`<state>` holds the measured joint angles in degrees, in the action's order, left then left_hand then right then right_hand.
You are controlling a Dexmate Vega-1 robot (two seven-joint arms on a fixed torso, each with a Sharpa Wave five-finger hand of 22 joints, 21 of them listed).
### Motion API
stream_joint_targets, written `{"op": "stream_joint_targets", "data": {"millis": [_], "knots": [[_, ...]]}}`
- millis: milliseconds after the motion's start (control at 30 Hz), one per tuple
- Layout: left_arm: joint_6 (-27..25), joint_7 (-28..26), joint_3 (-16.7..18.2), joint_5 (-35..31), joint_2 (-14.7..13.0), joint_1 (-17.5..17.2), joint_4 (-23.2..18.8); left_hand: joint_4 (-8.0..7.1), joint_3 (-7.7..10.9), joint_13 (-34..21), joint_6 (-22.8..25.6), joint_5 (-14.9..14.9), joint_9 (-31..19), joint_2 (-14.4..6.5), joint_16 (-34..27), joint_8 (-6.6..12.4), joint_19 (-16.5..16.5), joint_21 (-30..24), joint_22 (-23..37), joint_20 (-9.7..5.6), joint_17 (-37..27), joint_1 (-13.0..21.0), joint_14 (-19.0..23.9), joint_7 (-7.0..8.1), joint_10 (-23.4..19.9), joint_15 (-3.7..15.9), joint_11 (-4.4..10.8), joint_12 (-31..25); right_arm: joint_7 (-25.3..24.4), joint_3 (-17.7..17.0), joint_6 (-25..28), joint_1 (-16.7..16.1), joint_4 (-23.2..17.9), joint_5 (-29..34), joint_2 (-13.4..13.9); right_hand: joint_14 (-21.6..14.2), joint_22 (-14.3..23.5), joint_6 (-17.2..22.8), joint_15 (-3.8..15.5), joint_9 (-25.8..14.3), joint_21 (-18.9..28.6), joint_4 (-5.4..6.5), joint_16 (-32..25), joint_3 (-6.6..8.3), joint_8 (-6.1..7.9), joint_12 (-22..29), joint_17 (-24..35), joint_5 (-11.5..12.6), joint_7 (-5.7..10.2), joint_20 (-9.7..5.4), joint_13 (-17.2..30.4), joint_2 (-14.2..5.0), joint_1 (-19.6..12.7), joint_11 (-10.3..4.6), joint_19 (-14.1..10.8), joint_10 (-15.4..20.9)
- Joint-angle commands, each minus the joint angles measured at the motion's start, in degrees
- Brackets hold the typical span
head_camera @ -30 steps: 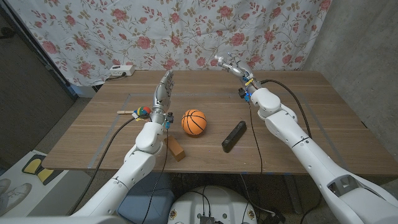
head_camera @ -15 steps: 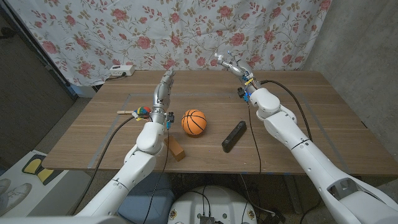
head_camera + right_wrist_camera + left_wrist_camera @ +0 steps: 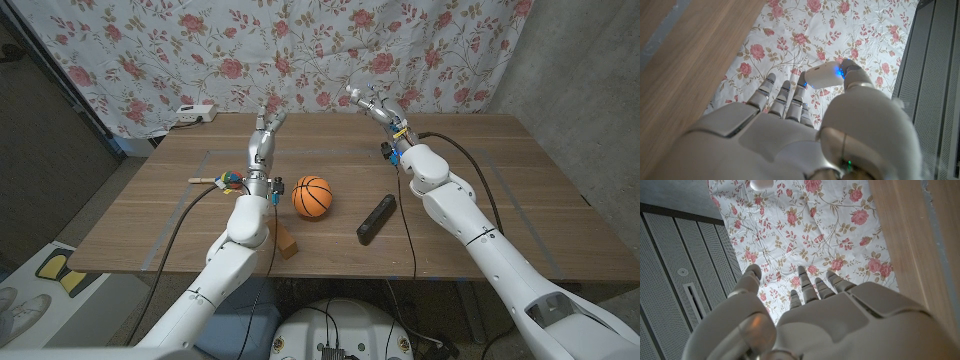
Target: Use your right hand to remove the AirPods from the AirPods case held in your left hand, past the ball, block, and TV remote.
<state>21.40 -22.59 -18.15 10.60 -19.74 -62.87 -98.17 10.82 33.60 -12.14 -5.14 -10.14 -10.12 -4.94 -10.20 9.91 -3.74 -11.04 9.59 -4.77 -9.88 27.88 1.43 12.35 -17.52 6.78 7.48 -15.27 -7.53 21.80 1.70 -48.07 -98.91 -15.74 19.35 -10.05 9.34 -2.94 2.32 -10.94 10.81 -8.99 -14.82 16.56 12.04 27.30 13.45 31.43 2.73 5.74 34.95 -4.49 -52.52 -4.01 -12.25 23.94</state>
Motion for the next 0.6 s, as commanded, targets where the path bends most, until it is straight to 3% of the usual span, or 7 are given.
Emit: {"op": "stream_joint_targets", "data": {"millis": [33,167,467,600], "knots": [[-0.64,-3.32,0.54,-5.85,2.97,0.31,0.40,-0.10,0.21,-0.36,-5.46,0.25,-0.22,1.11,-0.35,-0.05,-0.41,0.09,0.13,-1.15,0.02,4.27,-0.35,-0.70,-1.44,1.25,0.84,-0.42,-0.24,-0.86,2.18,-1.54,-1.93,-3.22,-1.12,-0.64,0.19,0.18,5.88,-0.02,-0.18,0.18,0.07,0.67,-0.08,1.05,0.15,0.49,-0.16,0.32,0.72,-0.05,-0.10,-7.48,-0.24,7.96],[-0.43,-3.60,0.56,-6.98,3.59,0.57,0.79,-0.31,-0.12,-0.48,-8.84,0.28,-0.26,1.66,-0.46,-0.05,-0.58,0.12,0.14,-1.23,0.03,6.33,-0.05,-2.77,-2.07,1.32,1.13,-0.44,-0.53,-0.88,3.52,-2.08,-2.85,-4.00,-1.53,-0.79,0.19,0.56,5.88,-0.02,-0.18,0.19,0.06,0.65,-0.01,1.30,0.17,0.53,-0.17,0.34,0.74,0.02,-0.10,-7.40,-0.24,8.49],[-3.53,-8.95,0.77,-13.13,6.33,0.58,-0.07,-0.48,-0.29,-0.54,-9.95,0.27,-0.28,1.73,-0.46,0.15,-0.64,0.12,0.17,-0.79,0.01,7.27,-0.08,-3.67,-2.09,1.08,1.48,-0.31,-1.17,-0.53,4.68,-3.32,-3.88,-4.66,-2.45,-1.27,0.19,2.39,6.05,-0.02,-0.15,0.12,-0.03,0.54,0.40,1.66,0.23,0.54,0.24,0.40,0.79,0.11,-0.32,-7.55,-0.38,9.15],[-5.18,-8.38,0.87,-14.93,5.48,0.78,-0.70,-0.50,-0.07,-0.63,-9.99,0.12,-0.31,1.07,-0.69,0.66,-0.84,0.08,0.18,-0.55,0.00,8.94,0.31,-4.22,-3.69,1.20,2.88,-0.70,-1.68,-0.41,5.44,-3.87,-4.64,-4.71,-2.64,-1.40,0.19,2.56,6.12,-0.02,-0.15,0.12,-0.07,0.48,0.39,1.69,0.25,0.53,0.32,0.48,0.80,0.15,-0.33,-7.50,-0.38,9.18]]}}
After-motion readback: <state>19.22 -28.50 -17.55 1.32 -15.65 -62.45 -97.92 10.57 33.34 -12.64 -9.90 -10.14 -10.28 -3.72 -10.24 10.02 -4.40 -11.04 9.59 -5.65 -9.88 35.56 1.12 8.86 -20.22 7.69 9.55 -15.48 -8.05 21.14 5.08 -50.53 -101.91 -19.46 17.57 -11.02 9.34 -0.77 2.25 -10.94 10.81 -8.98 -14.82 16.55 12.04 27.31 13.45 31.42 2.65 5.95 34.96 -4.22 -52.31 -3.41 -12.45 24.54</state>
